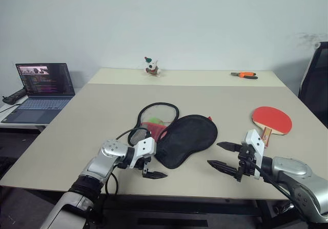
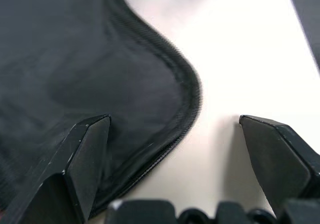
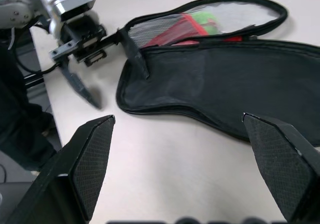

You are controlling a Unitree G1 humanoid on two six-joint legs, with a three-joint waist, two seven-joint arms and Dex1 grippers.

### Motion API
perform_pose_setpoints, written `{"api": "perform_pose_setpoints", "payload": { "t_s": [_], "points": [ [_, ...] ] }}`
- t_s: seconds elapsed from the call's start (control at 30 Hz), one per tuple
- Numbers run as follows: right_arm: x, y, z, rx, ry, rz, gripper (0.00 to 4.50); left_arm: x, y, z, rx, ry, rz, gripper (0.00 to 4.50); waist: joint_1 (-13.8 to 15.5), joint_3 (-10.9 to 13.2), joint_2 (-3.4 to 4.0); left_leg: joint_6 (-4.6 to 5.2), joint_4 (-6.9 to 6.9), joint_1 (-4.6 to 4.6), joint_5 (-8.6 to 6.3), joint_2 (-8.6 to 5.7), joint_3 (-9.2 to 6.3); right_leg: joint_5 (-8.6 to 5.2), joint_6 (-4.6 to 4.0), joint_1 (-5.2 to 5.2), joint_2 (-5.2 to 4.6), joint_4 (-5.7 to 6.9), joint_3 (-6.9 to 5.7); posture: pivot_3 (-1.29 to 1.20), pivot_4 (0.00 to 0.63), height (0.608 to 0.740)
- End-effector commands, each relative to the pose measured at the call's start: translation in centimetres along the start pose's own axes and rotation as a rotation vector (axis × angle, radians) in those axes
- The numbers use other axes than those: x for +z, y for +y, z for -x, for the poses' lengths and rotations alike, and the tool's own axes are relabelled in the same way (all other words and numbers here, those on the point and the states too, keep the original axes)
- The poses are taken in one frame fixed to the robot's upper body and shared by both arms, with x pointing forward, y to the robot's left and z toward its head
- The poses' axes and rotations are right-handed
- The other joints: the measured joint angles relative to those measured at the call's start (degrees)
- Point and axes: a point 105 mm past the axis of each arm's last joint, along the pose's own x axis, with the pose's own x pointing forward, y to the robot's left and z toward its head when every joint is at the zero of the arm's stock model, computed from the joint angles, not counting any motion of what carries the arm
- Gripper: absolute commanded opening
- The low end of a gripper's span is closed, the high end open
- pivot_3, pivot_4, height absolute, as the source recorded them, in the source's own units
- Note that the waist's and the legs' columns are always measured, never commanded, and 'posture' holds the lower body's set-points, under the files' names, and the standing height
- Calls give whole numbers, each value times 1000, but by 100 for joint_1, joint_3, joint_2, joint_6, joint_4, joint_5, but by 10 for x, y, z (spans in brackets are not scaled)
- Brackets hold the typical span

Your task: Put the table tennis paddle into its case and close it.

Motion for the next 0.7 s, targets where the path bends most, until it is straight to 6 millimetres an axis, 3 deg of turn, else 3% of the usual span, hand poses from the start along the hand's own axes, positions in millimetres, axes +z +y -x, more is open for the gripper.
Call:
{"api": "perform_pose_setpoints", "payload": {
  "t_s": [0.03,0.17,0.5,0.7],
  "points": [
    [13,3,2,-4,-49,44,4484,3,-1,-2,-14,-8,-24,4500,0,0,0,0,1,0,0,0,0,0,0,0,0,1,0,0,150,740],
    [13,-1,4,-23,-47,48,4500,4,0,-5,-1,-30,-4,3564,6,0,0,0,2,1,0,-2,1,0,1,2,-1,1,1,0,150,740],
    [15,-10,8,-50,-47,59,4500,13,11,-18,118,-88,38,35,10,-1,-1,0,9,2,0,-2,0,0,1,3,-1,8,1,0,150,740],
    [15,-21,15,-73,-27,72,4500,29,22,-46,208,-115,72,35,17,-1,-1,1,15,0,0,-5,-1,0,2,5,-2,10,0,0,150,740]
  ]
}}
